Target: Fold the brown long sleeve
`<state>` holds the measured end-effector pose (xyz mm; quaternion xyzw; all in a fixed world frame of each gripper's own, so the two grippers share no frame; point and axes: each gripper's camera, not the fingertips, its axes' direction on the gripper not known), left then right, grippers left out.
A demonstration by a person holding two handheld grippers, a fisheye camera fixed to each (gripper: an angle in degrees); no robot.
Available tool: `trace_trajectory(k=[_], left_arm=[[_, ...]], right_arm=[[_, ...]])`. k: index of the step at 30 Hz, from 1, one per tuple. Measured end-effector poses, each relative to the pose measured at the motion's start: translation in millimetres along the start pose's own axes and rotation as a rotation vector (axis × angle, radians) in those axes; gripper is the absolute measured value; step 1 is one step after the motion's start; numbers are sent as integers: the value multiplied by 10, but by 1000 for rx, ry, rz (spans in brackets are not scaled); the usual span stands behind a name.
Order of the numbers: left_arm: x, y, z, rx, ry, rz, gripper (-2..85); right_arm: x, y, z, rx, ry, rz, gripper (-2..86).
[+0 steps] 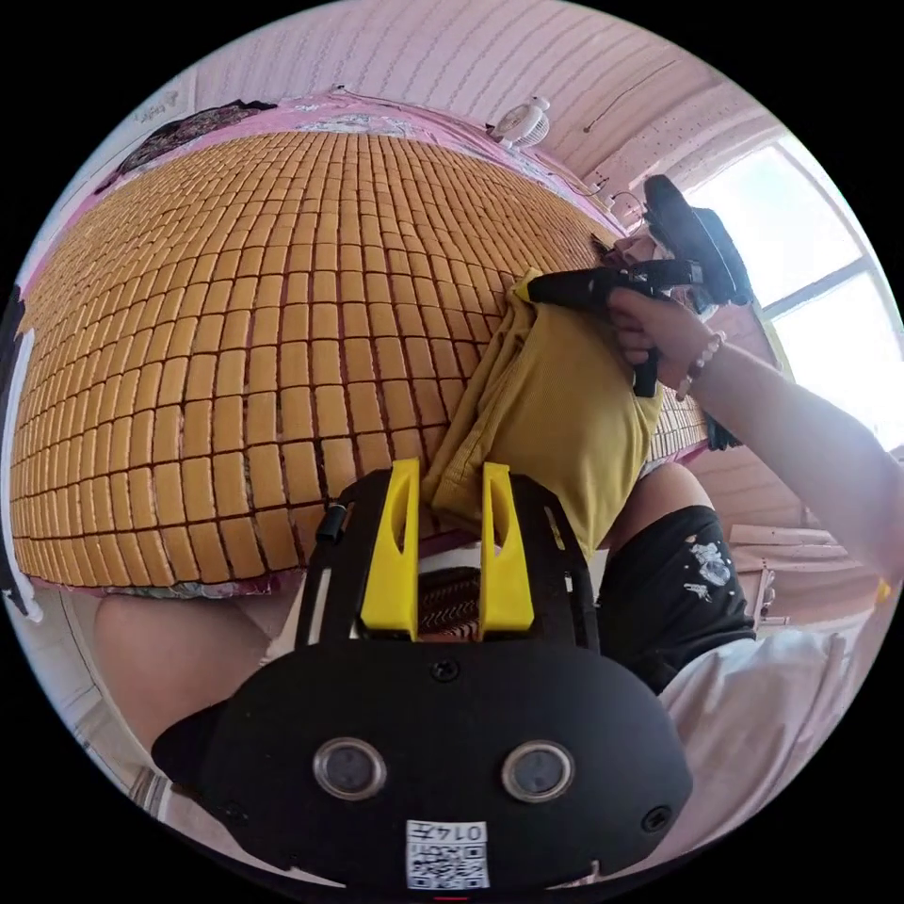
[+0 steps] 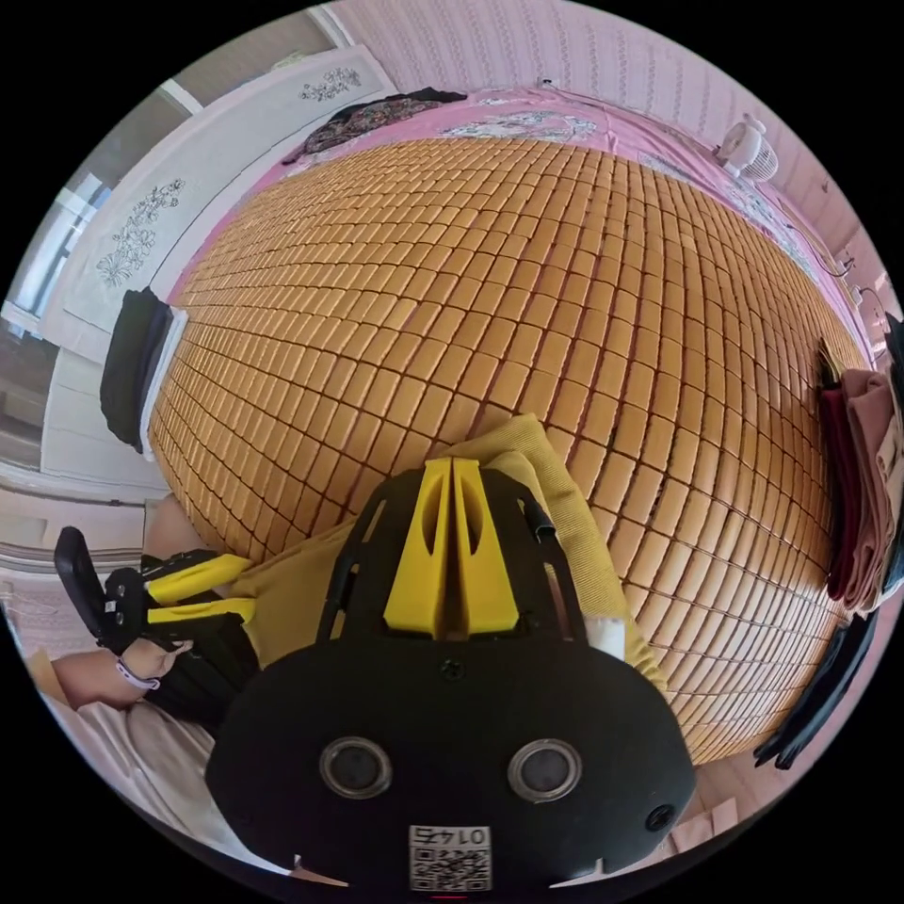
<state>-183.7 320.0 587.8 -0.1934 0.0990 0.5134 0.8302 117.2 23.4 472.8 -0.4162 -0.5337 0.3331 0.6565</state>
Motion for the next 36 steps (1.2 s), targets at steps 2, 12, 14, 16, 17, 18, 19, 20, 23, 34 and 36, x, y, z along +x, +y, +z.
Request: trace_trajectory(k=[2, 12, 14, 16, 17, 18, 19, 20, 23, 34, 36], left_arm=[[-80, 5, -17, -2, 36, -1, 92], [-179, 139, -139, 45, 50, 66, 104], [-195, 161, -156, 47, 54, 62, 101], [-228, 181, -161, 42, 87, 54, 91], [-281, 203, -148, 34, 130, 22, 86], [-349, 231, -149, 37, 171, -12, 82], [-377, 242, -151, 36, 187, -17, 80], [-422, 258, -154, 28, 215, -16, 77], [-497, 284, -160, -4, 264, -25, 71], [-282, 496, -567, -25, 86, 164, 49], [-314, 636, -849, 38, 94, 148, 48]], right_arm=[[-57, -79, 1, 1, -5, -18, -9], [31, -143, -350, 139, -416, -89, 93], [11, -119, -616, 238, -454, -154, 127], [-9, -143, -768, 268, -364, -184, 136], [-55, -191, -814, 245, -233, -213, 144], [-84, -225, -813, 222, -160, -230, 149], [-135, -300, -753, 162, -26, -264, 153], [-163, -392, -625, 67, 68, -281, 152], [-142, -558, -151, -186, 73, -304, 139], [19, -267, -425, -10, -288, -296, 66], [20, -105, -589, 81, -357, -304, 64]])
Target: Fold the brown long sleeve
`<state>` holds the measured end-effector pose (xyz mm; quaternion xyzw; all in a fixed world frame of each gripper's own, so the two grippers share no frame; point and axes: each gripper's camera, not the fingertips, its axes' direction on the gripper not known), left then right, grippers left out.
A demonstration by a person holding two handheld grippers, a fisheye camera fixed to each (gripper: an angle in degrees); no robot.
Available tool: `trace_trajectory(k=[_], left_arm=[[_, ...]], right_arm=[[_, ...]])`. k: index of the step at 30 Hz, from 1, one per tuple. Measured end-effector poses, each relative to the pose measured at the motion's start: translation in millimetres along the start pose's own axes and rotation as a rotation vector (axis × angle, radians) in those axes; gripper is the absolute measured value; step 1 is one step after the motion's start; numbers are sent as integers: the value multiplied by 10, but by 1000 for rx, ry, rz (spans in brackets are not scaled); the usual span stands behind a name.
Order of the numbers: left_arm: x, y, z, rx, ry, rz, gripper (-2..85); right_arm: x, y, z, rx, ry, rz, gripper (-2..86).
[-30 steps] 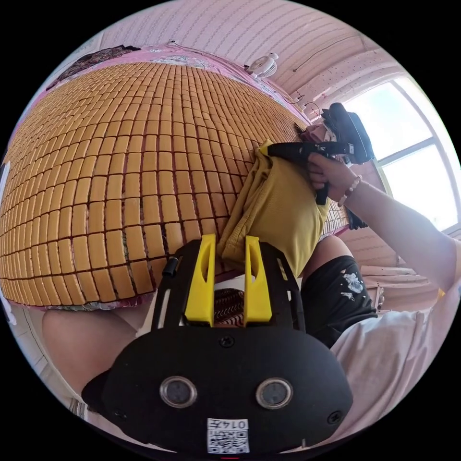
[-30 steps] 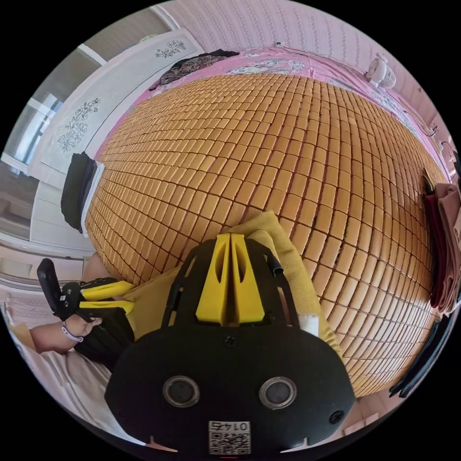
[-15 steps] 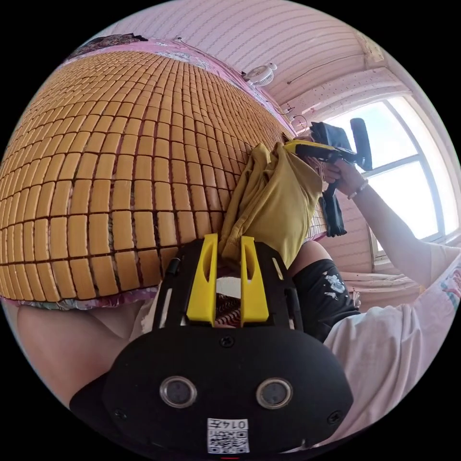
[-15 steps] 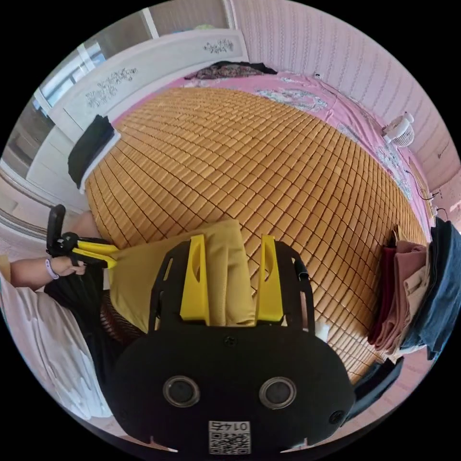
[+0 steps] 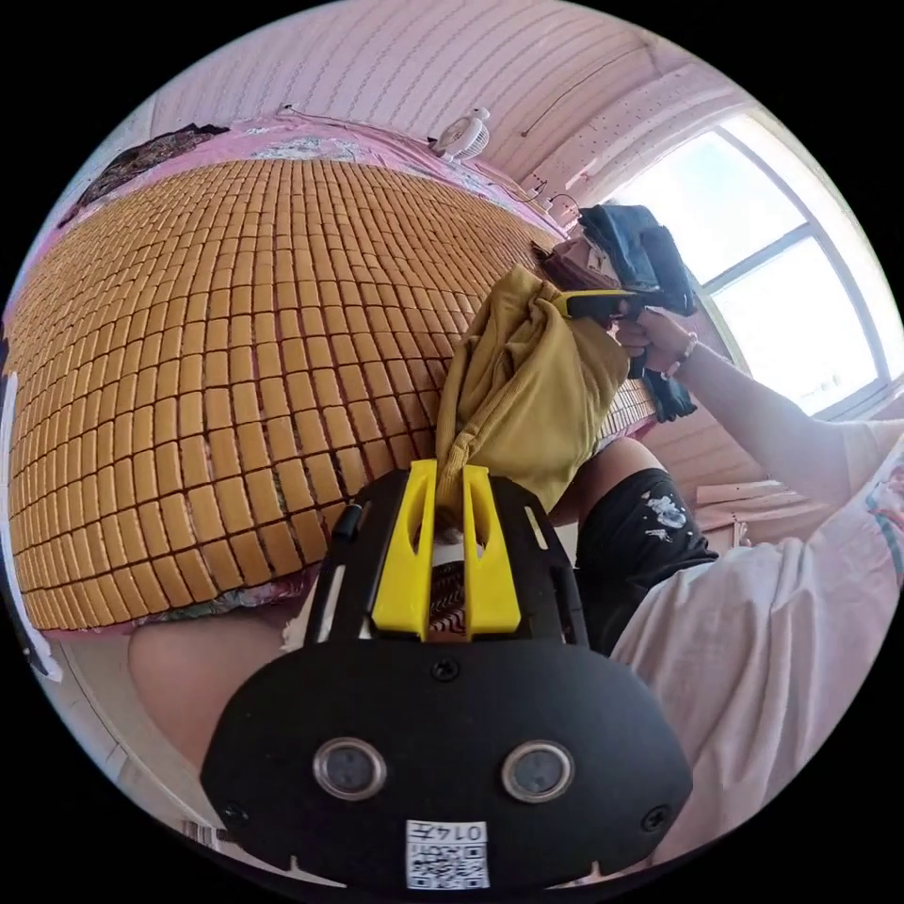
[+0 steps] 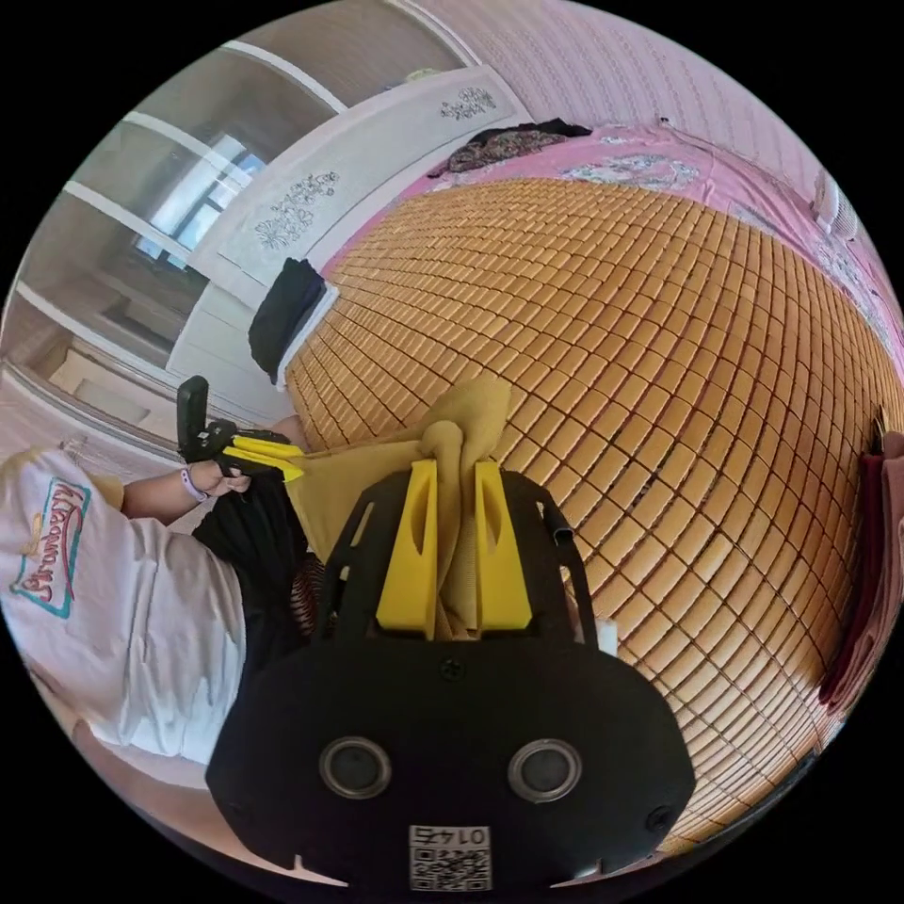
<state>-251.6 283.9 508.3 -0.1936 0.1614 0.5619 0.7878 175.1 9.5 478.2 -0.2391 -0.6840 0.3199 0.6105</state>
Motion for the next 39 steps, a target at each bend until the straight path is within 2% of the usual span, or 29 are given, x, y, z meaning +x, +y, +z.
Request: trace_trajectory(k=[5, 11, 18, 22, 23, 25, 27, 30, 33, 34, 36, 38, 39], left_arm=[[119, 360, -657, 168, -21, -13, 46], [279, 981, -1368, 337, -161, -54, 47], [139, 1817, -2256, 606, -314, -223, 46], [-100, 2137, -2780, 769, -279, -289, 46], [-190, 2194, -2951, 810, -321, -279, 46], [-420, 2191, -3187, 821, -406, -300, 50], [-1001, 2192, -3412, 819, -495, -478, 64], [-1727, 2431, -3444, 922, -453, -741, 53], [-1876, 2516, -3221, 987, -387, -771, 12], [-1846, 2466, -3146, 971, -405, -747, 2], [-1770, 2144, -2770, 816, -502, -675, -6], [-1824, 1949, -2493, 729, -544, -672, -8], [-1915, 1874, -2336, 685, -547, -701, -9]], right_arm=[[-449, 224, -252, 187, -84, -110, 59], [-1033, -33, -165, 266, -193, -265, 57], [-2042, -1031, 187, 162, -279, -545, 55], [-2792, -1927, 411, 78, -373, -720, 54], [-3025, -2221, 493, 61, -380, -763, 56], [-3360, -2739, 712, 21, -414, -783, 64], [-3597, -3340, 1096, -42, -438, -657, 75], [-3794, -3908, 1726, -51, -254, -481, 87], [-3914, -3764, 2247, -123, -162, -495, 86], [-3956, -3602, 2451, -161, -116, -550, 82], [-4002, -3368, 2713, -197, 8, -649, 74], [-4011, -3247, 2900, -160, 198, -633, 52], [-4008, -3240, 2909, -148, 213, -618, 51]])
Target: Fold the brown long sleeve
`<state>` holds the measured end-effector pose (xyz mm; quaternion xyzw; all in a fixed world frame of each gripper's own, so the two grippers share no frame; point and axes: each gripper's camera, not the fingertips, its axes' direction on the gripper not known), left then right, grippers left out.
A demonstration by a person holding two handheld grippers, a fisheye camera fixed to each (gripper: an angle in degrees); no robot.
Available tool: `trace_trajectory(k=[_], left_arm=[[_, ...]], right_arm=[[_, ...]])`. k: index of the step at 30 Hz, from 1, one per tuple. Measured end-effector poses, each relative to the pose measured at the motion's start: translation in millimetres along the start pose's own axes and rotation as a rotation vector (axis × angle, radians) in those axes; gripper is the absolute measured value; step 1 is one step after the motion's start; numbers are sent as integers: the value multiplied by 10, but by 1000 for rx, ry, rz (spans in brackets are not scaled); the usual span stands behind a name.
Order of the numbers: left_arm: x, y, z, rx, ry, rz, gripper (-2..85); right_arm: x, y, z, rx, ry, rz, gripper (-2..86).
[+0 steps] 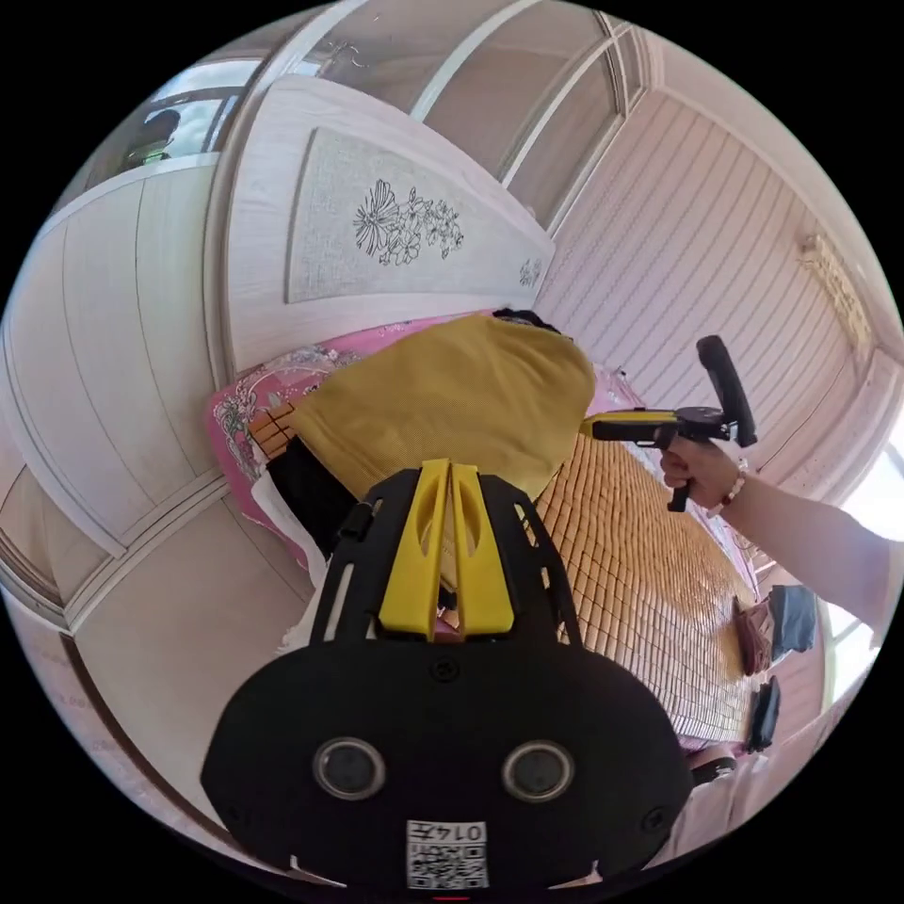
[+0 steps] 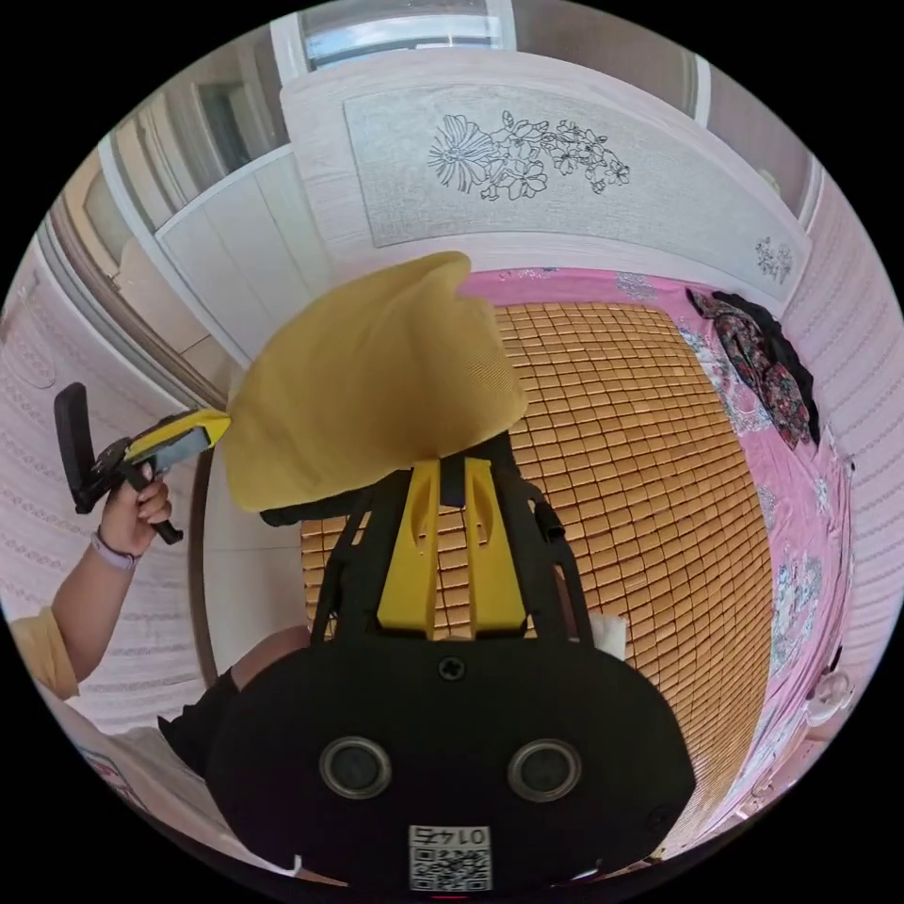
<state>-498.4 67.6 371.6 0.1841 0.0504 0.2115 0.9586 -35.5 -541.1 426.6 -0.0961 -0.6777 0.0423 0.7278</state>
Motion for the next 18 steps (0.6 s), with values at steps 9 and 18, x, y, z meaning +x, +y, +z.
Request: trace_trajectory(k=[9, 18], left_arm=[[444, 370, 7, -30, -37, 117, -10], [1799, 1813, -286, -122, 361, 392, -10]], right_arm=[[63, 946, -330, 75, -229, 83, 8], [-479, 4853, -1124, -29, -86, 547, -8]])
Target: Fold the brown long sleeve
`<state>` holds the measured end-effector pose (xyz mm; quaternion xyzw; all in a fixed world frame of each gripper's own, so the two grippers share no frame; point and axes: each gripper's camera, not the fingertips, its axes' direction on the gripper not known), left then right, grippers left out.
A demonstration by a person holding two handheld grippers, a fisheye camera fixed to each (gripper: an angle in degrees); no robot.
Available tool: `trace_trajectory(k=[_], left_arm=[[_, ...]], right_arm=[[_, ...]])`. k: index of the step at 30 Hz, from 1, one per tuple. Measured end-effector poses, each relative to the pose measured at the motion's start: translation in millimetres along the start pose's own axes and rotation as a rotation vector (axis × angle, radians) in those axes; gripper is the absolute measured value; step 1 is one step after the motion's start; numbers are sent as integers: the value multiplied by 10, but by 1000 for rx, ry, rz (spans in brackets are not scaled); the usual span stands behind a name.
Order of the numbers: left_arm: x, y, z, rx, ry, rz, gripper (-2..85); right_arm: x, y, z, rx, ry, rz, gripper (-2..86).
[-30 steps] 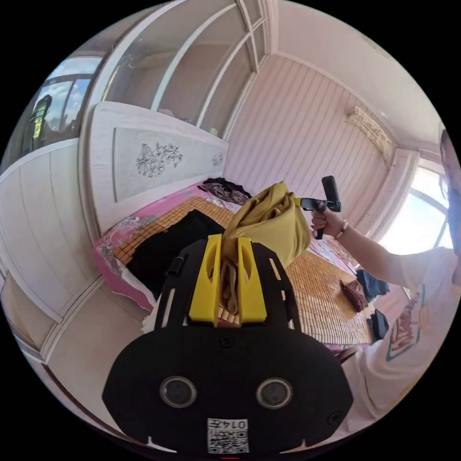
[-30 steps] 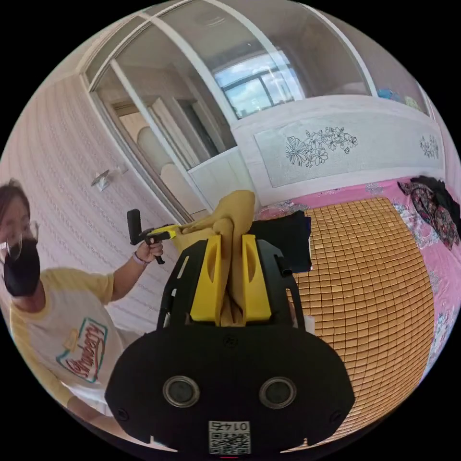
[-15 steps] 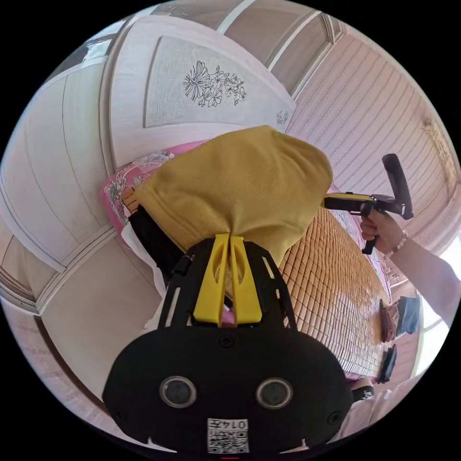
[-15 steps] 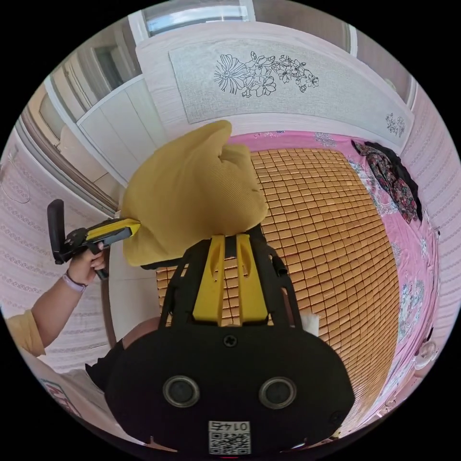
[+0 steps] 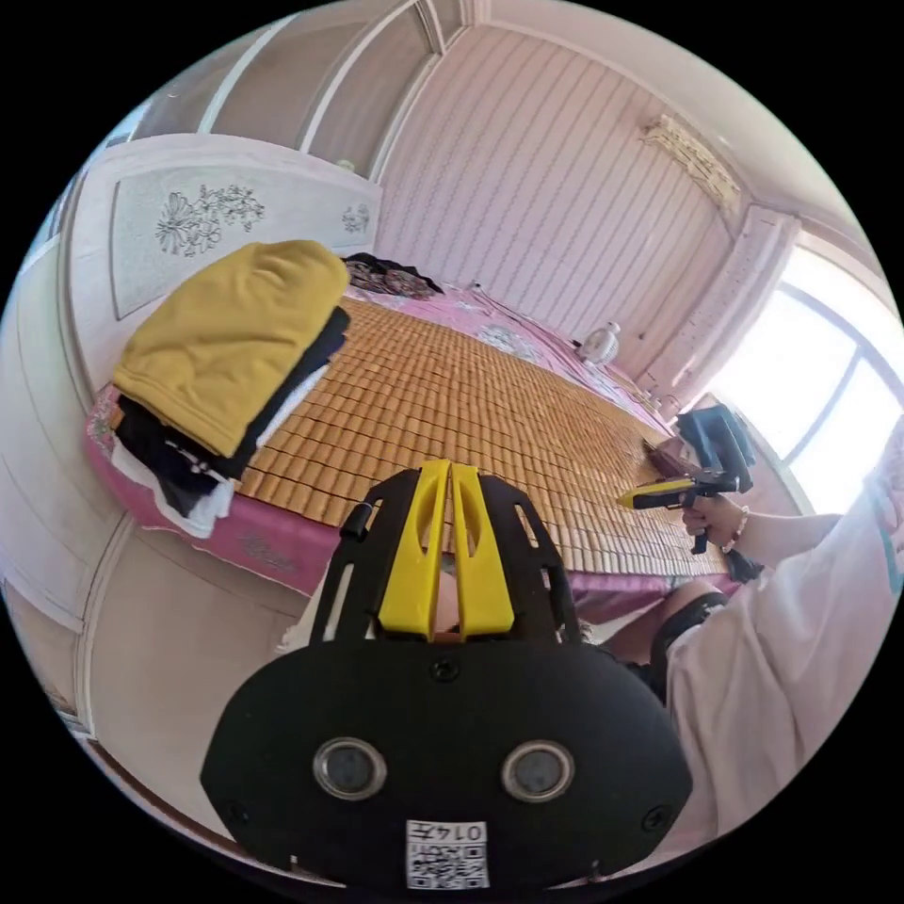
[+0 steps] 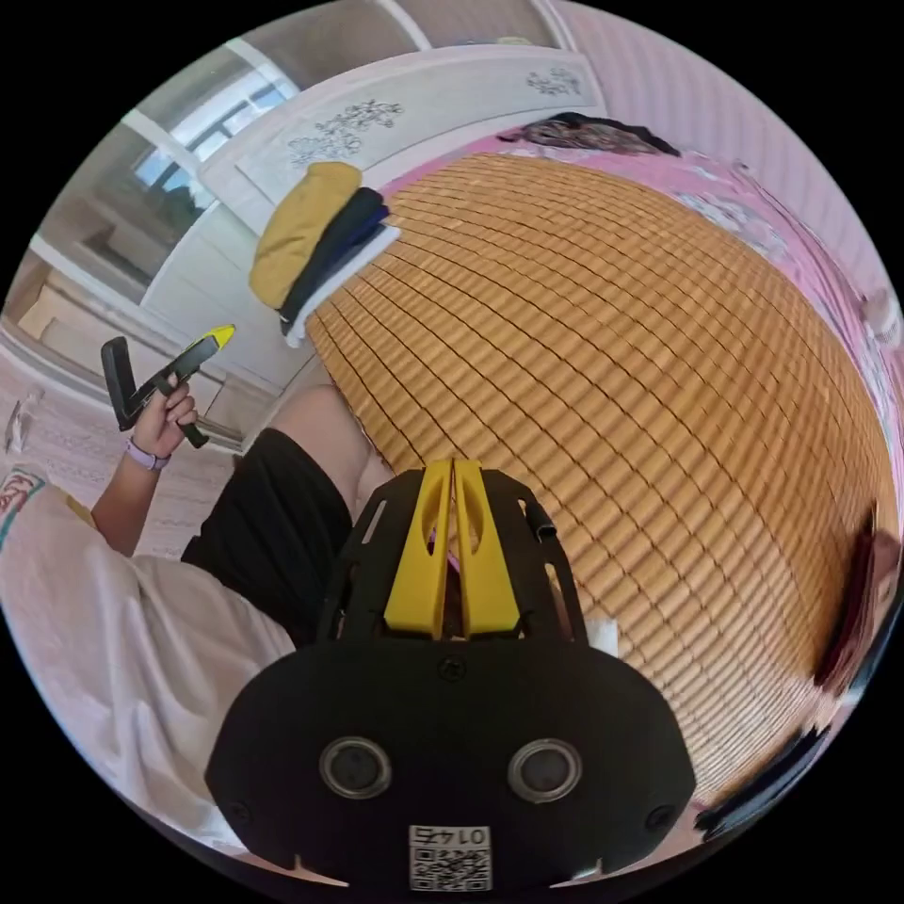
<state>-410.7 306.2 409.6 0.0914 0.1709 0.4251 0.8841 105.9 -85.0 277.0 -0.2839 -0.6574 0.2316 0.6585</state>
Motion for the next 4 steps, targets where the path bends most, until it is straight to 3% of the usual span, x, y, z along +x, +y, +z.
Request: trace_trajectory(k=[4], left_arm=[[660, 47, 462, -121, 233, 131, -10]], right_arm=[[488, 1729, -678, 169, 85, 388, -5]])
